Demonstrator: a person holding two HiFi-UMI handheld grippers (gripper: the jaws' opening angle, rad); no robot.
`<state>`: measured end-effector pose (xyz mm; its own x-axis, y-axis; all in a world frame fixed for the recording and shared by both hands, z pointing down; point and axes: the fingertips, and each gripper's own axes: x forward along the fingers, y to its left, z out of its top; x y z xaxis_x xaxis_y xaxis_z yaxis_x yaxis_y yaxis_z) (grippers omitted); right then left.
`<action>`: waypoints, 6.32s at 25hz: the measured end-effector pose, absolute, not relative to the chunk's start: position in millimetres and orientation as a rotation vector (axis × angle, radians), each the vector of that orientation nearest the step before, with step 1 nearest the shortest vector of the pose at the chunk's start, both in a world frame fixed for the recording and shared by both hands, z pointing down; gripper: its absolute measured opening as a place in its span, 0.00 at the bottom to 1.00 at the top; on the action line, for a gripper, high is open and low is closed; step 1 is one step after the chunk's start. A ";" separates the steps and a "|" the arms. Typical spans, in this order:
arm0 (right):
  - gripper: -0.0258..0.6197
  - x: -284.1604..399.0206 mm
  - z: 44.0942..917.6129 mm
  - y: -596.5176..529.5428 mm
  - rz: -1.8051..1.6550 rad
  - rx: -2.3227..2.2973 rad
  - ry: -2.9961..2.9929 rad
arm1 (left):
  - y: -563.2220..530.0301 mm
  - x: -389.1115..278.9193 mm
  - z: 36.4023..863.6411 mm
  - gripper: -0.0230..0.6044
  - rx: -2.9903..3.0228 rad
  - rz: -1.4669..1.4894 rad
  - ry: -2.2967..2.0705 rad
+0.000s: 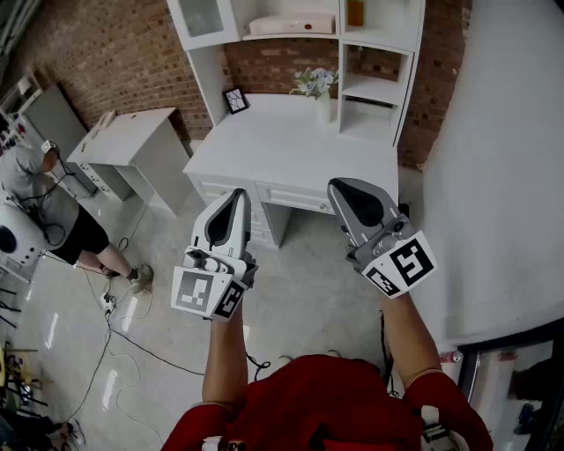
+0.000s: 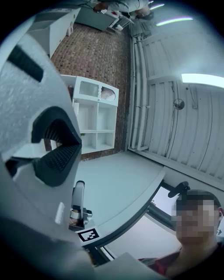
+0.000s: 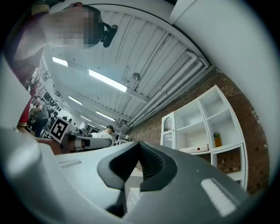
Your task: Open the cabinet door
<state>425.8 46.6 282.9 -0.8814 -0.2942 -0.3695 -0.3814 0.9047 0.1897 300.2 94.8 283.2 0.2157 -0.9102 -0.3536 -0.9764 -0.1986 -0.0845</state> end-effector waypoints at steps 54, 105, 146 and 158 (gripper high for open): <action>0.06 146.5 255.5 -227.5 0.380 -0.422 2.690 | -156.5 0.8 265.7 0.04 -2.169 0.280 1.783; 0.17 -107.2 17.8 -525.7 0.708 -1.194 2.575 | -422.3 -237.4 157.0 0.04 -2.562 0.395 1.250; 0.16 -130.4 -63.0 -611.8 1.005 -1.609 2.369 | -436.9 -269.7 180.3 0.04 -2.527 0.404 1.357; 0.17 -134.3 -59.8 -562.0 1.093 -1.694 2.333 | -424.9 -249.4 193.5 0.04 -2.582 0.409 1.281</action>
